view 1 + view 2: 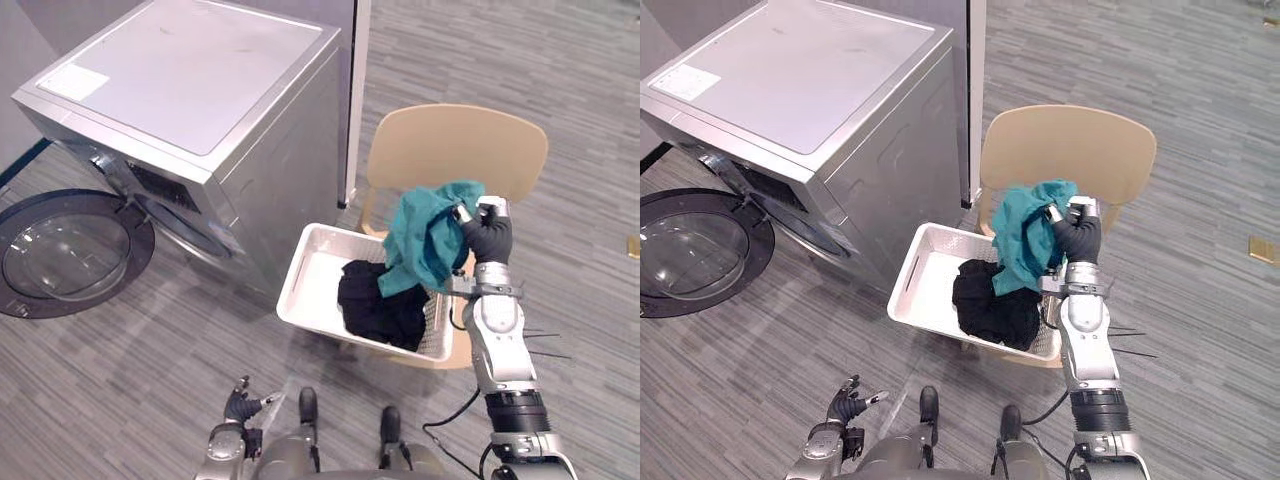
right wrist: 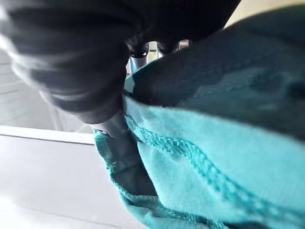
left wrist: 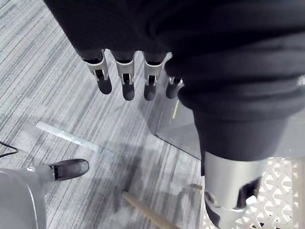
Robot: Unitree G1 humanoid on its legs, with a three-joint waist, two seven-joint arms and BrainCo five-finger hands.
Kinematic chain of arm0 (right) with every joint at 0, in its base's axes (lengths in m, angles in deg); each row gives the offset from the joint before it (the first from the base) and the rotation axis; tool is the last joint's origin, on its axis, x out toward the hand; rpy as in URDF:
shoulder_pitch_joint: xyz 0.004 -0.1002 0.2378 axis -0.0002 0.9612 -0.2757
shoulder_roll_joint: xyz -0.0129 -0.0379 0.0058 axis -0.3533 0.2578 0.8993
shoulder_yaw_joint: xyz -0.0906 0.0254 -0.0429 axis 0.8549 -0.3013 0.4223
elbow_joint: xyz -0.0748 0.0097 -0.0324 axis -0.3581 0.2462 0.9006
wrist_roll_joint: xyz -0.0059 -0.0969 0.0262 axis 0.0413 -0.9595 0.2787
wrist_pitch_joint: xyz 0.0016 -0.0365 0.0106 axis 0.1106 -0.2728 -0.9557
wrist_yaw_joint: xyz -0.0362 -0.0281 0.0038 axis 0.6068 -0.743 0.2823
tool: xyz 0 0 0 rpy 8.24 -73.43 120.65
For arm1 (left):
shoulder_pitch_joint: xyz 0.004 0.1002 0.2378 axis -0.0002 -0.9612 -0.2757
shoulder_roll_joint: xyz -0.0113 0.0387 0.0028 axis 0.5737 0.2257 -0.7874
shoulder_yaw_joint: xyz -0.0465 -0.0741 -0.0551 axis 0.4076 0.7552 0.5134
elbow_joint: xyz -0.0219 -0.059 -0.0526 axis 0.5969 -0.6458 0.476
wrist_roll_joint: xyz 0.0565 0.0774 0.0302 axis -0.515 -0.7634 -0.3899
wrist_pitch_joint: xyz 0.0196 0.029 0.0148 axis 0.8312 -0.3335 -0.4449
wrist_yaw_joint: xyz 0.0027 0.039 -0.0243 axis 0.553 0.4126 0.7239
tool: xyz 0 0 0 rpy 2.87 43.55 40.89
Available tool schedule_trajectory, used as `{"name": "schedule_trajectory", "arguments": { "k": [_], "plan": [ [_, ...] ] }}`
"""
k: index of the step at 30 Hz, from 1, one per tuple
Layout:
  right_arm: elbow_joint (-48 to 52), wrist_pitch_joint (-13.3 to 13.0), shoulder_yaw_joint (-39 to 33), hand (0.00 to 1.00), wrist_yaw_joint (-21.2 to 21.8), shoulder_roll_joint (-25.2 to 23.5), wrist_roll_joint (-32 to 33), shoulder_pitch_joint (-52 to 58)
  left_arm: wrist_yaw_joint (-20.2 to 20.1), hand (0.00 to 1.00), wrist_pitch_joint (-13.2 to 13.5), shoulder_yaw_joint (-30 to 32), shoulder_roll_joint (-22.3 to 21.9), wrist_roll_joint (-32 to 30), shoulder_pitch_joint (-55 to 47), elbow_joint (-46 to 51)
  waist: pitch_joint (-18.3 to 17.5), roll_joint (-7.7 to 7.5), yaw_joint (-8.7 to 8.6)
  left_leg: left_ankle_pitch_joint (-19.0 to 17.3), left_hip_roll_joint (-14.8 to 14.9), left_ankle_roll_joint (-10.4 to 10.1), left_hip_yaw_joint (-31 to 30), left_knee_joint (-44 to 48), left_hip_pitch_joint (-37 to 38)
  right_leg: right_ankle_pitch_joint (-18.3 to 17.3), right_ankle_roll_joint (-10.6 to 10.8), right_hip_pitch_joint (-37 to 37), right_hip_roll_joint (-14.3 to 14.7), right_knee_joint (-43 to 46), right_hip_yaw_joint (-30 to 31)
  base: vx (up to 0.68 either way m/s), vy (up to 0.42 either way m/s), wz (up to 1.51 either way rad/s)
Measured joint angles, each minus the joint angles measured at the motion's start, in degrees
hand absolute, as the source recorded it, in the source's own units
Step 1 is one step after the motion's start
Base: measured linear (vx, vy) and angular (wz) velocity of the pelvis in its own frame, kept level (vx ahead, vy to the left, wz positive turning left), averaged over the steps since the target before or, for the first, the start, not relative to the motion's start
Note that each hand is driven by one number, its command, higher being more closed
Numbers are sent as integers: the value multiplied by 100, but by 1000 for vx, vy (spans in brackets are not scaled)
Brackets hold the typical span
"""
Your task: Pick up the laundry basket with both hands and put the clothes into the washing machine.
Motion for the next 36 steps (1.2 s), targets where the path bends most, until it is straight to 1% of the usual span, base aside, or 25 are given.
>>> {"name": "schedule_trajectory", "arguments": {
  "k": [2,5,9,10,12,13,14,15,16,17,18,19,20,21,22,23,24,25,26,27,28,30,31,32,36],
  "plan": [
    [198,-96,36,100,92,-35,152,152,7,0,4,-16,-5,5,-42,15,-60,-16,83,7,16,9,33,1,85,2,-3,66,12,2,40,35,-14,-12],
    [455,-143,260,100,204,-105,508,164,96,0,27,-128,-12,48,-199,224,-111,-27,97,6,51,8,137,27,165,32,-44,86,43,3,158,22,-11,-22],
    [644,-357,876,100,349,-333,877,65,121,0,76,-252,-1,210,-213,605,-110,-47,152,-2,150,1,415,44,42,91,-81,-309,123,229,509,-65,2,-44],
    [685,-356,939,100,362,-384,903,67,128,0,106,-246,6,222,-128,730,-102,-52,132,-15,161,-12,416,101,-86,-19,-78,-539,124,511,542,-100,6,3],
    [721,-353,1005,100,347,-417,972,68,160,0,141,-248,28,260,130,1003,-8,-80,139,-61,178,122,303,447,-394,-444,43,-913,61,1415,634,-116,-9,44],
    [722,-352,1034,100,340,-422,975,70,206,0,162,-249,68,263,190,1206,6,-85,114,-127,168,205,122,656,-478,-855,-74,-1088,39,2312,755,-70,-87,107],
    [748,-356,1081,100,339,-408,970,77,235,0,229,-248,116,266,211,1502,12,-86,102,-172,138,208,-236,912,-583,-1245,-29,-1065,9,3294,799,-31,-115,118],
    [773,-358,1088,100,340,-408,955,73,242,0,265,-250,161,268,195,1671,20,-110,130,-172,99,208,-363,1006,-638,-1362,30,-987,-24,3614,852,-8,-195,131],
    [813,-384,1197,100,348,-405,933,30,258,0,284,-253,186,271,147,2072,15,-227,222,-127,2,147,-580,1159,-766,-1518,39,-709,-92,3739,960,-74,-232,106],
    [810,-419,1300,100,406,-363,912,-59,331,0,313,-229,214,278,113,2450,5,-257,402,-14,-41,15,-770,1227,-957,-1791,-27,-454,-25,3180,892,-122,-249,92],
    [792,-443,1339,100,440,-319,911,-136,358,0,342,-221,209,286,88,2642,6,-242,456,82,-35,-27,-860,1177,-1045,-1897,-51,-357,26,2880,795,-212,-256,74],
    [689,-464,1389,100,483,-194,905,-359,380,0,408,-229,146,387,34,3029,14,-139,538,338,29,-82,-1035,972,-1230,-2039,-179,-237,164,2308,578,-321,-281,81],
    [490,-473,1402,100,481,51,857,-537,407,0,414,-242,-13,449,-28,3271,39,193,530,635,220,-44,-1363,707,-1374,-1864,-334,-254,474,2085,303,-276,-230,85],
    [372,-471,1419,100,461,181,848,-579,429,0,416,-253,-94,493,-109,3439,51,307,549,660,312,59,-1436,517,-1369,-1815,-392,-254,589,2033,192,-333,-231,101],
    [121,-425,1423,100,460,348,776,-617,476,0,419,-418,-176,583,-219,3758,80,366,552,208,451,498,-1027,184,-1321,-1617,-531,-237,666,1863,-88,-261,-133,123],
    [-35,-337,1409,100,460,457,715,-680,456,0,422,-563,-195,628,-198,3966,140,239,520,-328,378,706,-559,195,-1362,-1426,-657,-216,450,1585,-328,-308,-147,118],
    [-166,-315,1417,100,463,482,650,-780,460,0,466,-624,-194,622,-212,4098,175,180,529,-262,317,616,-428,416,-1359,-1403,-685,-213,354,1526,-391,-197,-97,105],
    [-274,-268,1454,100,463,490,550,-884,452,0,517,-729,-193,607,-214,4285,169,183,509,-205,265,525,-299,1041,-1334,-1277,-710,-236,242,1458,-521,-163,-97,65],
    [-274,-268,1517,100,469,462,460,-885,455,0,568,-749,-193,599,-250,4565,153,200,464,-213,251,521,-198,1634,-1157,-1191,-727,-279,166,1429,-608,-153,-94,58],
    [-281,-268,1581,100,473,449,442,-885,459,0,619,-743,-182,599,-274,4709,143,217,430,-252,271,481,-200,1874,-1022,-1152,-744,-292,156,1406,-641,-166,-49,42],
    [-288,-268,1674,100,494,449,383,-885,462,0,753,-745,-171,598,-243,4905,122,248,395,-733,333,176,-186,2102,-708,-1094,-751,-317,159,1360,-711,-130,-6,23],
    [-290,-267,1742,100,559,444,293,-885,469,0,871,-881,-167,591,-100,5023,95,281,391,-919,332,62,-170,1618,-148,-959,-715,-360,196,1234,-745,-120,38,22],
    [-295,-264,1748,100,607,444,273,-884,463,0,876,-1017,-175,510,29,5051,53,340,355,-770,359,-164,-163,1042,76,-851,-672,-379,228,1108,-859,-124,91,36],
    [-325,-240,1747,100,620,427,260,-886,470,0,876,-1131,-161,384,146,5064,23,358,341,-709,409,-264,-200,843,121,-783,-650,-388,251,1046,-924,-95,91,39],
    [-545,-101,2052,100,733,126,249,-924,508,0,876,-1420,112,-76,420,5084,-136,150,410,-512,284,-277,-219,730,204,-546,-533,-196,173,739,-982,-50,91,12]
  ]
}}
